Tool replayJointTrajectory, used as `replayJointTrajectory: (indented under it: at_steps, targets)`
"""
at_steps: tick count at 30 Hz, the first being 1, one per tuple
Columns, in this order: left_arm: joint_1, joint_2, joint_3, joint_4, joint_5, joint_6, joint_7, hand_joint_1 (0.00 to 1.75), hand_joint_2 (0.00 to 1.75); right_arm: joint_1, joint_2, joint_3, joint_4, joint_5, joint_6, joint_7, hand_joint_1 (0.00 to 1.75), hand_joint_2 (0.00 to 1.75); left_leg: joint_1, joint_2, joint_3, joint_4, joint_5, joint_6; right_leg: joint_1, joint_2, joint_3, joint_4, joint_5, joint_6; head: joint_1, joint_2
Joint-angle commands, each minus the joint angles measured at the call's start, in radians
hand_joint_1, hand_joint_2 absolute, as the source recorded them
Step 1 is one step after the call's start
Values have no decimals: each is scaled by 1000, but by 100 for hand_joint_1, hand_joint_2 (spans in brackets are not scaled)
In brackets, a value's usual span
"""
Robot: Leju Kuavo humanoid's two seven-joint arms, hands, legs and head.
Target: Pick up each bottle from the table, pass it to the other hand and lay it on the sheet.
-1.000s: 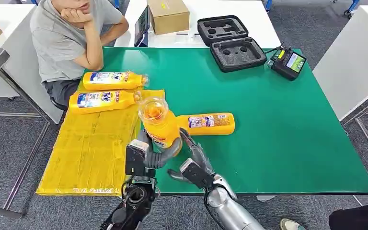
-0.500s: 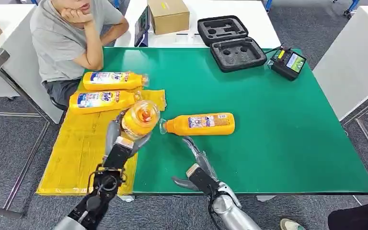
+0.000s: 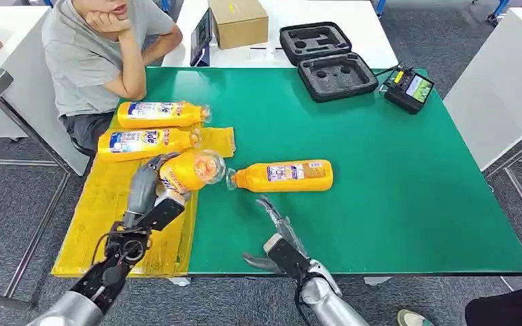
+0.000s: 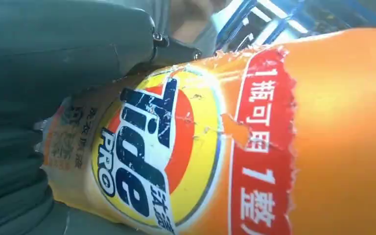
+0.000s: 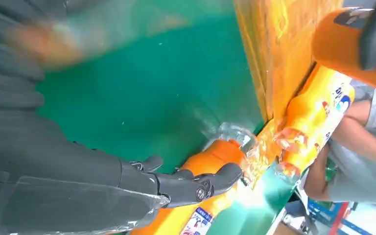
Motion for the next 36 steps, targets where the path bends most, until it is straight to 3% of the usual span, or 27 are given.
replayJointTrajectory:
  at_steps: [1,13,17,23,29,36]
  targets:
    - [-213,186,-118,312,-353,52,151,175,175,-57,27,26,53,-23,42,0,0,175,2,1,3,1,-1,-3,1,3,2,1,-1,-2,0,0]
    - [-439,393,-253,404,-522,-254,173,175,175,-60,10,66,55,-83,65,0,0,175,4,1,0,3,1,-5,4,2,0,3,-1,-2,1,0]
    - [-452,406,-292,391,-553,-288,189,175,175,-64,10,71,56,-88,72,0,0,175,3,1,1,0,1,-4,3,1,0,1,-1,-1,1,0]
    - [-522,412,-365,373,-556,-502,206,175,175,-77,-1,83,68,-109,73,0,0,175,4,-1,2,2,0,-5,4,0,3,2,-2,-2,1,0]
    - [-485,389,-405,262,-401,-738,204,175,175,-69,-20,96,58,-133,57,0,0,175,3,-3,3,0,1,-4,3,-2,4,1,-2,-1,1,0]
    - [-504,443,-486,107,-217,-935,242,175,175,-72,-22,107,60,-142,60,0,0,175,4,-2,5,2,-1,-5,3,0,5,2,-3,-2,1,0]
